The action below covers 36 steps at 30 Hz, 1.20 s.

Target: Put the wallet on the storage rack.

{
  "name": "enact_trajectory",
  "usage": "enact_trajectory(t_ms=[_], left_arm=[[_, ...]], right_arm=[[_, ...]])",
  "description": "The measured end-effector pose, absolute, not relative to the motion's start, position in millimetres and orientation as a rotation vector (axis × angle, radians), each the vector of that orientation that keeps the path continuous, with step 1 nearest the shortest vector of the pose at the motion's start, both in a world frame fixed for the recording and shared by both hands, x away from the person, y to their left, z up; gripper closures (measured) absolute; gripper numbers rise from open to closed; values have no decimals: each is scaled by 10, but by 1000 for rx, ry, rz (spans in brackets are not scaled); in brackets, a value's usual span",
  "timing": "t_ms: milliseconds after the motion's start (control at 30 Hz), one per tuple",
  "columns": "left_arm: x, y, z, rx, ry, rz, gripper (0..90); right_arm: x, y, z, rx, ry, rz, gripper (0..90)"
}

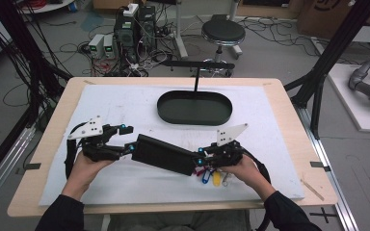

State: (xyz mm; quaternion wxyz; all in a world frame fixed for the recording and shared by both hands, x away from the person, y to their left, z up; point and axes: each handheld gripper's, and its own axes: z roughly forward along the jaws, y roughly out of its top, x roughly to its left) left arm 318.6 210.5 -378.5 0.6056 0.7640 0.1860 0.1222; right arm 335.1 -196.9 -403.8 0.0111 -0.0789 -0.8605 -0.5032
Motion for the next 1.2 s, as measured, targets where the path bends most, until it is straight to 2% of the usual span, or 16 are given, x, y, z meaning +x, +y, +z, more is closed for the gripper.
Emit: enact_trajectory(t_ms=[200,367,400,433,467,500,533,633,733,900,1000,1100,1200], left_arm=[[3233,1923,-3714,1851,349,138,317],[3259,1805,-3754,1910,323,88,331],[3262,1784,-3765,1924,312,83,358],[3255,1755,-3784,1933,284,65,451],[3255,1755,-3784,1933,284,65,502],[3250,1749,-3785,1941,268,69,502],[3240,1737,-3787,1948,257,74,584],[3236,1733,-3791,1955,245,74,626],[3229,1734,-3788,1941,221,80,713],[3219,1716,-3771,1888,189,111,737],[3228,1685,-3760,1864,177,141,740],[3243,1612,-3736,1836,188,189,742],[3268,1577,-3722,1826,184,208,743]], right_arm=[[3340,-2016,-3970,-197,-2698,-1556,787],[3326,-2021,-3963,-166,-2700,-1545,786],[3325,-2021,-3962,-160,-2700,-1540,786],[3322,-2023,-3957,-154,-2708,-1529,786],[3323,-2023,-3953,-146,-2710,-1520,785],[3323,-2023,-3953,-146,-2710,-1520,785],[3321,-2033,-3944,-156,-2721,-1514,784],[3331,-2049,-3940,-164,-2724,-1519,784],[3339,-2083,-3920,-179,-2727,-1542,778],[3349,-2133,-3887,-199,-2710,-1602,760],[3357,-2192,-3847,-211,-2696,-1678,720],[3370,-2297,-3796,-279,-2688,-1773,625],[3381,-2410,-3761,-346,-2687,-1831,585]])
